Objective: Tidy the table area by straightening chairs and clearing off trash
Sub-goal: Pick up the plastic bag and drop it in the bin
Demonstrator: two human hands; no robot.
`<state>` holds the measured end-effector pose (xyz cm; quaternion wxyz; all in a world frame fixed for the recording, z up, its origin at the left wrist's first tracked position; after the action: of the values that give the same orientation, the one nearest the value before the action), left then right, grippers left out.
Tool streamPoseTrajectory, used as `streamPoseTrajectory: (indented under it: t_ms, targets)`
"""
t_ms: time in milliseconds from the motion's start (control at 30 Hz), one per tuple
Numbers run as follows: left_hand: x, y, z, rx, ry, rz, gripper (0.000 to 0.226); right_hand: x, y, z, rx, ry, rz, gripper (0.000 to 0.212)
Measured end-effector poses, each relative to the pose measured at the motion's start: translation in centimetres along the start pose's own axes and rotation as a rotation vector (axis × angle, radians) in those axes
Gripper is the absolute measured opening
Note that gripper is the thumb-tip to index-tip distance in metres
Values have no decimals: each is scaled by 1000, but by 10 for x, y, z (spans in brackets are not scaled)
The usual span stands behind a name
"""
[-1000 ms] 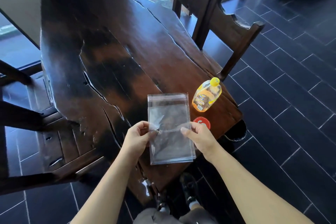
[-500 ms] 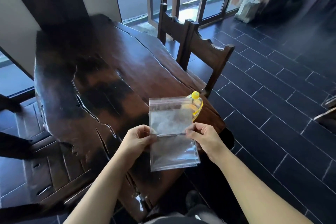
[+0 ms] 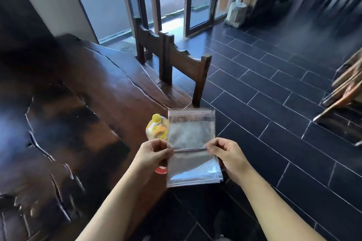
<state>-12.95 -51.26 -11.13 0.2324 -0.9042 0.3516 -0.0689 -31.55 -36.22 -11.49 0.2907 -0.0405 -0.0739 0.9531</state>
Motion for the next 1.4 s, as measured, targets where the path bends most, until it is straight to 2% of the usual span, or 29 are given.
streamPoseTrajectory:
  t_ms: [167,300,400,567,733,867,1067,1200,1400]
  targets:
    - [-92,28,-9,5,-19,-11,11,94,22,1,-8,18,-4,10]
    - [-148,44,-12,41,-49,-25,13,153,37,6,1,55,30,24]
    - [-177,56,-14,62,-46,-53,14,183,44,3,-14,67,28,27]
    - [-207,88,2,78,10,-127,12,215,68,-24,-19,84,-5,18]
    - [-227,144,50,114,84,-238,10,240,102,-94,-98,26,-24,9]
    - [-240,188,102,201,128,-221,13,254,132,-166,-208,95,-131,10]
    - [-235,260,204,359,94,-263,9,264,169,-285,-318,-61,-107,13]
    - [-231,308,277,484,23,-240,10,261,188,-367,-406,-147,-172,13]
    - [-220,372,373,580,38,-266,9,259,209,-471,-523,-239,-213,14]
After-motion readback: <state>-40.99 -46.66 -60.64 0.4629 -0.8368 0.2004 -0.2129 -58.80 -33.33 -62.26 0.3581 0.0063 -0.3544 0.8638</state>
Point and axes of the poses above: each hand's wrist, its own y-axis towards the middle knuckle, its own x-axis out of the back of the hand, z = x × y, the point moved 3 cm from there along y, towards the middle knuckle, and after that the axes turned 7 degrees about x, right-handed, at the moved point
